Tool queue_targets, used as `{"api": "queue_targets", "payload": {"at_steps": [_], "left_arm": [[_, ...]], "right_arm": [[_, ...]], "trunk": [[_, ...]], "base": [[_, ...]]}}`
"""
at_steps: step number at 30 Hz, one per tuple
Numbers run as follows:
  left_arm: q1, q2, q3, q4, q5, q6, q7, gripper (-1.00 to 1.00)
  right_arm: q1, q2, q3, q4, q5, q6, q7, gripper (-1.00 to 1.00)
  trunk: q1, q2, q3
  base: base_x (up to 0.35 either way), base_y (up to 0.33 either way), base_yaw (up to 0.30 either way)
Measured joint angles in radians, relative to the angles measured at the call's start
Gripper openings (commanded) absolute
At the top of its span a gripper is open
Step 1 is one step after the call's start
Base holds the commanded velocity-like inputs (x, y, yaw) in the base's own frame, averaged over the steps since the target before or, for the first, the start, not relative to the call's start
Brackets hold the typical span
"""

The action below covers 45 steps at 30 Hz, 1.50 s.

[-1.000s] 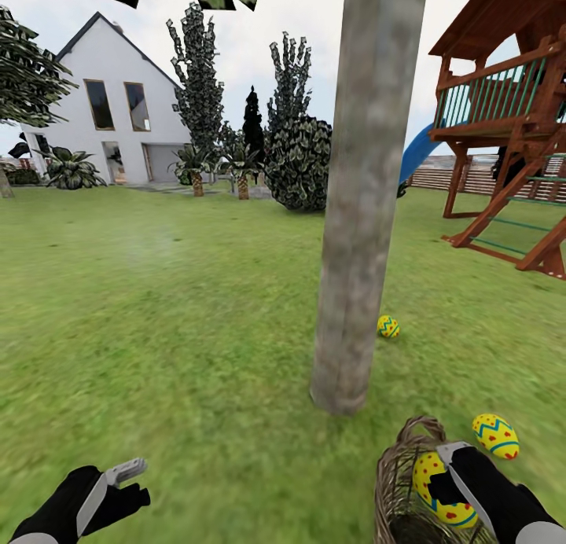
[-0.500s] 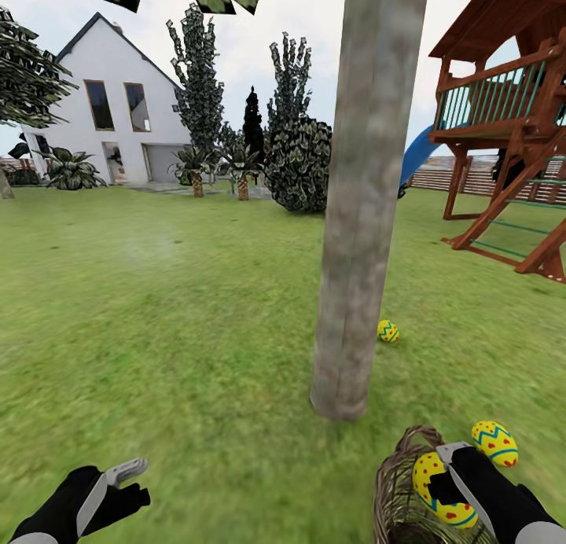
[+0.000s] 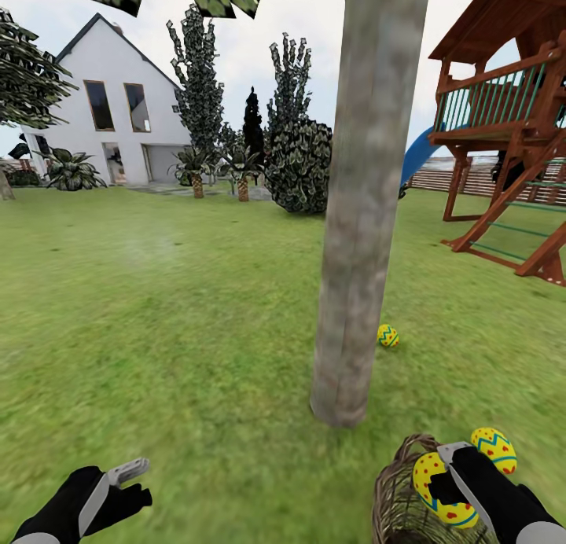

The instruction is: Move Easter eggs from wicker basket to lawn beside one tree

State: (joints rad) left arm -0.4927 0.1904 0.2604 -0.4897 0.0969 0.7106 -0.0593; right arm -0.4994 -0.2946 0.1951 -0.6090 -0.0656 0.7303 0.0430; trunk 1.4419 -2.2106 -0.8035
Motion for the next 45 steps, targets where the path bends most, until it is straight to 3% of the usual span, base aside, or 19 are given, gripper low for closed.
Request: {"api": "queue_targets", "payload": {"at_steps": [12, 30, 45], "left_arm": [[-0.001, -0.001, 0.000, 0.000, 0.001, 0.000, -0.001, 1.00], [0.000, -0.002, 0.000, -0.002, 0.001, 0.000, -0.003, 1.00], [0.000, -0.003, 0.000, 0.000, -0.001, 0.001, -0.001, 1.00]], "right_arm": [[0.000, 0.000, 0.000, 0.000, 0.000, 0.000, 0.000, -1.00], [0.000, 0.000, 0.000, 0.000, 0.000, 0.000, 0.000, -1.00], [0.000, 0.000, 0.000, 0.000, 0.001, 0.000, -0.002, -1.00]], "trunk": [[-0.046, 0.084, 0.038], [-0.046, 0.084, 0.038], [-0.104, 0.189, 0.085]], "base": [[0.000, 0.000, 0.000], [-0.137, 0.179, 0.000], [0.000, 0.001, 0.000]]}}
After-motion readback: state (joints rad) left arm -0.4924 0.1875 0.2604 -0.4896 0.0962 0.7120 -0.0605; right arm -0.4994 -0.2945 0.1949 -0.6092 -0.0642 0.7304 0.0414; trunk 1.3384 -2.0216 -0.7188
